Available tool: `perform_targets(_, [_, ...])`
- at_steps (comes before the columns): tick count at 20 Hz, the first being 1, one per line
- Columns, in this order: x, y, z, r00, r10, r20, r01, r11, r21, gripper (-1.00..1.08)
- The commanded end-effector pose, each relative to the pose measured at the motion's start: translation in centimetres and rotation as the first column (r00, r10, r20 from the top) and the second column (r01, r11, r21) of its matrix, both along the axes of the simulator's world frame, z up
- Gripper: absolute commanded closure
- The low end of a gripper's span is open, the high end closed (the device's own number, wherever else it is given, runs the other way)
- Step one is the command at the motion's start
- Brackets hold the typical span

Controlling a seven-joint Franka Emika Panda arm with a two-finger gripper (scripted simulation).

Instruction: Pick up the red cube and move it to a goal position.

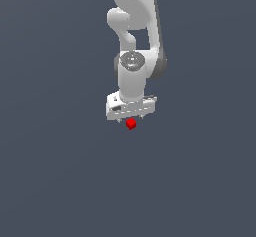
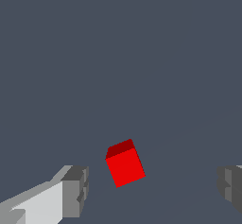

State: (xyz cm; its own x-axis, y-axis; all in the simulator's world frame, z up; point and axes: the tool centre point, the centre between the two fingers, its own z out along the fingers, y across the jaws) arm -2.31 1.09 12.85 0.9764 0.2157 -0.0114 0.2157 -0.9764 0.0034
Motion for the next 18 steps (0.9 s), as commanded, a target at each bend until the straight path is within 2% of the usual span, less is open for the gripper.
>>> perform_targets(1, [-0.8,0.2,-1.8,0.998,0.065,0.001,-0.065,0.998,0.002,-0.92])
perform_targets(10, [-3.2,0.7,-8.1,0.960,0.281,0.008,-0.281,0.960,0.007,-0.92])
perform_targets(18, [-4.1,0.6,-10.8,0.930,0.368,0.011,-0.368,0.930,0.007,-0.92])
